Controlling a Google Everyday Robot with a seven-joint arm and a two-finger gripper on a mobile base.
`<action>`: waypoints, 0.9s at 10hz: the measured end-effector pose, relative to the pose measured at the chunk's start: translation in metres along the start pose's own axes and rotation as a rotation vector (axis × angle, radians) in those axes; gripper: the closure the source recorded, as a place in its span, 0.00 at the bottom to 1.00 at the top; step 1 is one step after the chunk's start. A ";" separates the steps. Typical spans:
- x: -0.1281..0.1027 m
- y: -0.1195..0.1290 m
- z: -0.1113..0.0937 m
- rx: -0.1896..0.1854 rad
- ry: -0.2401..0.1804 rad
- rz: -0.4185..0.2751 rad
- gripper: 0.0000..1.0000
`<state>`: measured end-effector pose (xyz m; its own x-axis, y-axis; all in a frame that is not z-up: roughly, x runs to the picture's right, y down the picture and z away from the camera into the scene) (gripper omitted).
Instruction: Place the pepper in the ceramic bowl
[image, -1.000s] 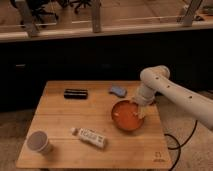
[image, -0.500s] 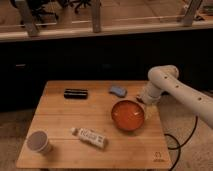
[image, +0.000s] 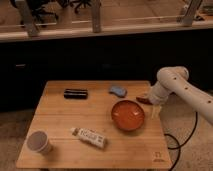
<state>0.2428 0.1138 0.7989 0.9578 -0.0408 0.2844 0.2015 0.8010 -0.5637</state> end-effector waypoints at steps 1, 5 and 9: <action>0.003 -0.001 0.000 0.004 0.000 0.007 0.20; 0.017 -0.004 0.009 0.023 -0.026 0.050 0.20; 0.028 -0.017 0.026 0.046 -0.025 0.051 0.20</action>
<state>0.2606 0.1140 0.8363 0.9611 0.0157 0.2758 0.1421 0.8282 -0.5421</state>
